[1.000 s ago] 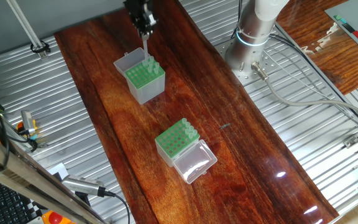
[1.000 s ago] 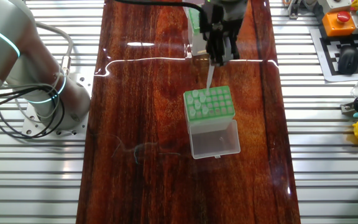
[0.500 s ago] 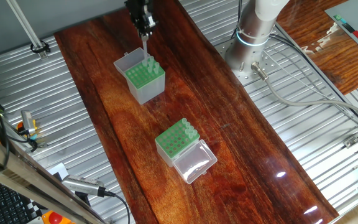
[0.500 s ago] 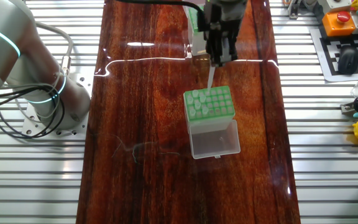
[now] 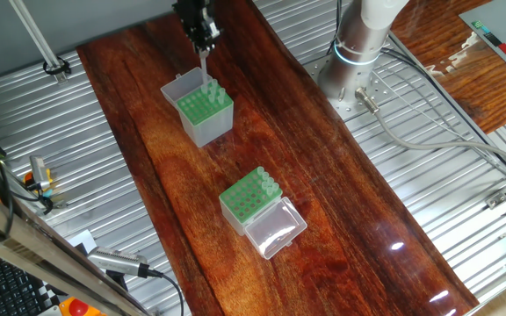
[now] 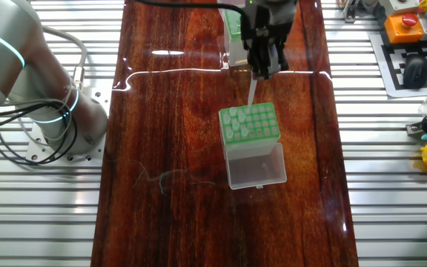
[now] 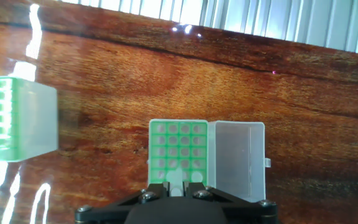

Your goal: Transfer all large pipette tips from one holder to another

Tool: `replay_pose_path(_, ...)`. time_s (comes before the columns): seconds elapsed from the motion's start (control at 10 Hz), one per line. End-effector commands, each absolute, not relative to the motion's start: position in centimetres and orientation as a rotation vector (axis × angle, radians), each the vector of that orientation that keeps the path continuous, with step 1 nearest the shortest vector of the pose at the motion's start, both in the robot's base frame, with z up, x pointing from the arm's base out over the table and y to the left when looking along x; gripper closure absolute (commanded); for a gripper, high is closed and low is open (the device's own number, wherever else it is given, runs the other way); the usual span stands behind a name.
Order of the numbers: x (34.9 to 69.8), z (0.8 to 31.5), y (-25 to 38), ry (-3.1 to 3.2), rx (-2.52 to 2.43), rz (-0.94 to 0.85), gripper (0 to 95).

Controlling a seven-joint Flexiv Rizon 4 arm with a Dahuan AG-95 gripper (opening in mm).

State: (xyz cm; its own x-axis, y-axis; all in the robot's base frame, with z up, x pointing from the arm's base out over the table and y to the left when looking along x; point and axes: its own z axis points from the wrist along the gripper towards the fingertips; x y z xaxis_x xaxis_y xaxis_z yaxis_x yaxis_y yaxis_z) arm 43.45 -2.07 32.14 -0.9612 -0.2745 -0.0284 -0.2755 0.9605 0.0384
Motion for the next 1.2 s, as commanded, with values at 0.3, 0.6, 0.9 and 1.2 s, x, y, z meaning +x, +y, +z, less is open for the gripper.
replay_pose_path(0.3,44.2,32.0,7.1,3.11,-0.198,0.064,95.0)
replay_pose_path(0.6,44.2,32.0,7.1,3.111,-0.304,0.053,95.0)
replay_pose_path(0.9,44.2,32.0,7.1,3.087,-0.519,0.075,95.0)
replay_pose_path(1.2,44.9,32.2,10.9,3.102,-0.397,0.098,95.0)
